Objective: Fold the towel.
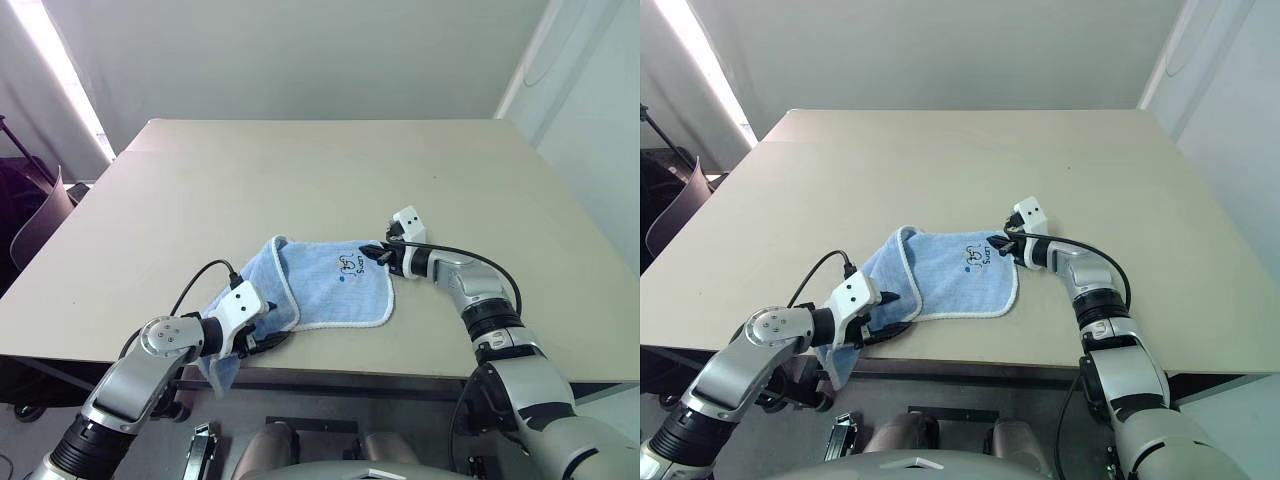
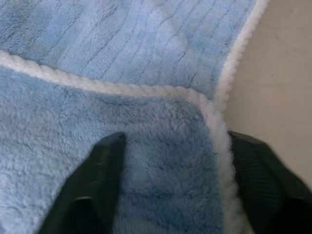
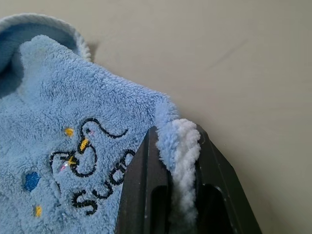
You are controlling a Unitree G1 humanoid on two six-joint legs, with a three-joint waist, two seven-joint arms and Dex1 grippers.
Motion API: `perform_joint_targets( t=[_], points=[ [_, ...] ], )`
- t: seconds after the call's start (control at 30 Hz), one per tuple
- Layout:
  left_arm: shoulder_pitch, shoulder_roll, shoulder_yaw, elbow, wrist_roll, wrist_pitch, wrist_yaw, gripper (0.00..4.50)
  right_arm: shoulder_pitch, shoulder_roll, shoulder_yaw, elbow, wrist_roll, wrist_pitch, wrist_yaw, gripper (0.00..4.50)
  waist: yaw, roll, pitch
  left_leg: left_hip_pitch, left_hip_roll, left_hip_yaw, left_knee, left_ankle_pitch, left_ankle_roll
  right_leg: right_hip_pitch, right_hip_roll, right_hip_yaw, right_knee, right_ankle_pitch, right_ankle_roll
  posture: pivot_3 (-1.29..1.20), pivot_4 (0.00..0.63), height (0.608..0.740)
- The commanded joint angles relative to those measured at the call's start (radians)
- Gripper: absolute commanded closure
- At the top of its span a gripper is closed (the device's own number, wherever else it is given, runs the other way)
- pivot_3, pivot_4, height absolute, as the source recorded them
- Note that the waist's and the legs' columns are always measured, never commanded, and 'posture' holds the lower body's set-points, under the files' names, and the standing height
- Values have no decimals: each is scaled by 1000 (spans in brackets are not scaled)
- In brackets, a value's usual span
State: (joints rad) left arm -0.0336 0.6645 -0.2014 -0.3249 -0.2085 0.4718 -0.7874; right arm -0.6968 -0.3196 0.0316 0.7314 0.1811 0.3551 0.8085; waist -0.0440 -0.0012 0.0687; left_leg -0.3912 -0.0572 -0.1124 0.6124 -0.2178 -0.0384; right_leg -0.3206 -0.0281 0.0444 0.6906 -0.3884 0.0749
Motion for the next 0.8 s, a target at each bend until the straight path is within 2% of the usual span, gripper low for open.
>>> perform_joint_targets(
  t=[0.03,0.17,0.2,0.43,0.57,0.67,0.8],
  points=[
    [-2,-11,31,-28,-26,3,-2,2708,-6,6,-20,-33,8,-24,-7,4101,0,0,0,0,0,0,0,0,0,0,0,0,0,0,0,0,0,740],
    [5,-6,38,-19,-21,6,1,4229,-8,10,-18,-27,5,-28,-10,4101,-1,0,0,0,0,0,0,0,0,0,0,0,0,0,0,0,0,740],
    [8,-8,47,-22,-33,13,-1,4446,-9,10,-17,-27,4,-31,-9,4101,-1,0,0,0,0,0,0,0,0,0,0,0,0,0,0,0,0,740],
    [3,-10,190,-26,-156,80,-7,4446,-6,6,-20,-27,4,-41,-8,4101,-1,0,0,0,0,0,0,0,0,0,0,0,0,0,0,0,0,740],
    [-48,-16,363,37,-264,116,11,4446,-12,5,-49,-52,34,-30,-8,4101,-1,0,0,0,0,0,1,0,0,0,0,0,0,0,0,0,0,740],
    [-115,-9,472,128,-293,116,54,4446,-32,8,-96,-69,84,-15,-1,4101,0,0,0,0,0,-1,1,0,0,0,0,0,1,0,0,0,0,740],
    [-264,-1,558,357,-247,19,132,4446,-92,14,-159,-60,120,-49,-48,4101,-1,0,0,0,0,-1,1,1,-1,0,0,-1,1,0,1,0,0,740]
  ],
)
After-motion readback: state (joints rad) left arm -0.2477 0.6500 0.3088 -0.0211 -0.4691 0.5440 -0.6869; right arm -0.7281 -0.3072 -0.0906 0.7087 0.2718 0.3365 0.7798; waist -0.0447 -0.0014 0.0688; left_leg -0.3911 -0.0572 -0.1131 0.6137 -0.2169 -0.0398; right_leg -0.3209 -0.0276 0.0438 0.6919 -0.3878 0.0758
